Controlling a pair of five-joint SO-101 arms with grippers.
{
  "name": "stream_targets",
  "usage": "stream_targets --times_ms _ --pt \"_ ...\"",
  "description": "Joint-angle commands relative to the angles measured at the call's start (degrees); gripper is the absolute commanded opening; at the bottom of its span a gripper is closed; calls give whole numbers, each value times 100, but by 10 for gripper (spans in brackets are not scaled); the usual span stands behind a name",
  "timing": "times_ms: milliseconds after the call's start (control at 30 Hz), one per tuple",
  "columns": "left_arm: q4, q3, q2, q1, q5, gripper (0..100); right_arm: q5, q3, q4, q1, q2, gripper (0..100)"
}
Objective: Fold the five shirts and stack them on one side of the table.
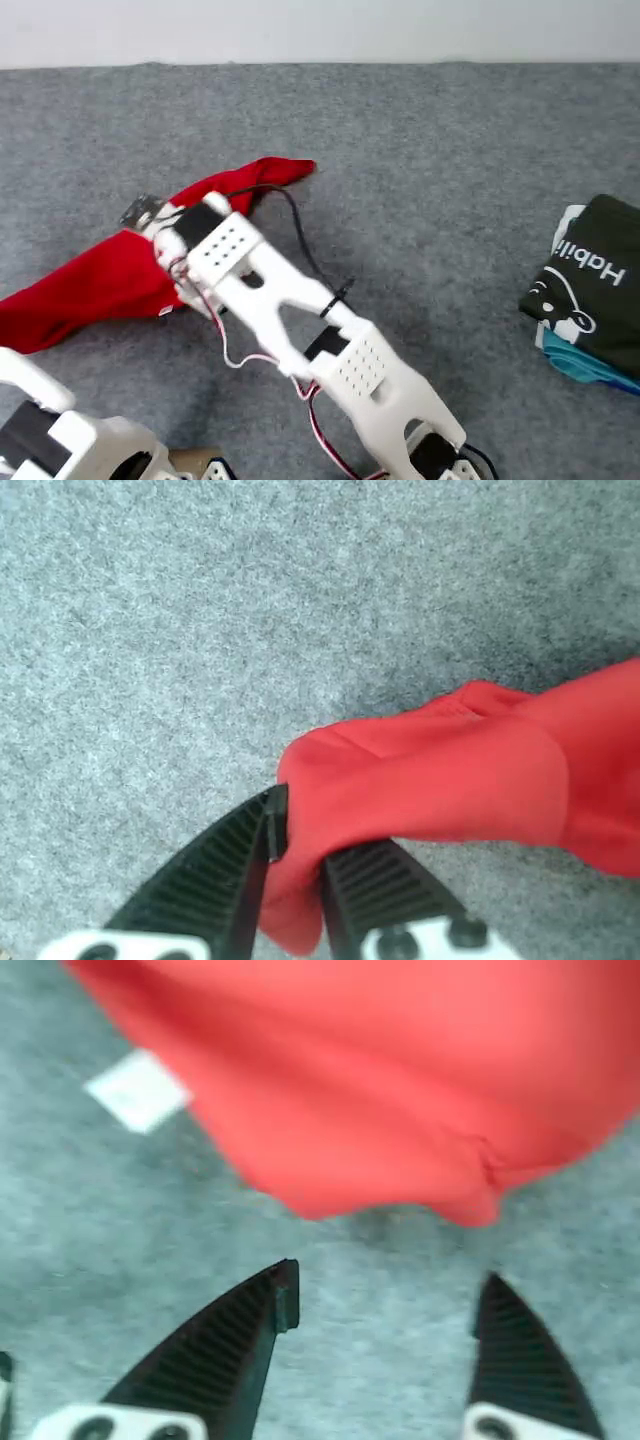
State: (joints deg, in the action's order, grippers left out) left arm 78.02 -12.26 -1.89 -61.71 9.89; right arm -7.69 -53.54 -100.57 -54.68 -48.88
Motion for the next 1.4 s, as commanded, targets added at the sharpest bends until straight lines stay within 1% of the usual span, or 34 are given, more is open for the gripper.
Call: stream_targets --times_ms 0,67,167,333,467,600,700,833,1000,1033,1100,1167,1267,1367 --pt "-123 31 -88 -26 -9 15 290 -44 110 -303 409 363" --pt "-123 22 -88 -26 -9 15 308 -35 382 -338 338 363" --pt "-114 22 -88 -26 -9 15 308 -53 725 -330 48 338" --pt "-97 22 -88 -35 -9 15 316 -53 1095 -259 -514 308" --pt "-88 22 -88 -35 -9 15 316 -62 1182 -40 -743 248" --pt "-88 22 -88 -35 -9 15 255 -62 857 426 -734 189" --pt "-79 22 -88 -35 -9 15 26 -62 382 796 -620 191" --pt "-79 22 -88 -26 -9 15 -9 -62 -127 1191 -382 191" --pt "-79 22 -88 -9 -9 15 -26 -35 -233 1534 13 191" --pt "-79 22 -88 -9 -9 15 -123 -26 -233 1560 110 191" --pt "-79 22 -88 -18 -9 15 -343 -9 -251 1543 259 191" --pt "-79 22 -88 -26 -9 15 -378 105 -251 1508 444 191" --pt "-79 22 -88 -35 -9 15 -396 457 -242 1200 716 191" --pt "-79 22 -88 -35 -9 15 -387 800 -242 690 892 191"
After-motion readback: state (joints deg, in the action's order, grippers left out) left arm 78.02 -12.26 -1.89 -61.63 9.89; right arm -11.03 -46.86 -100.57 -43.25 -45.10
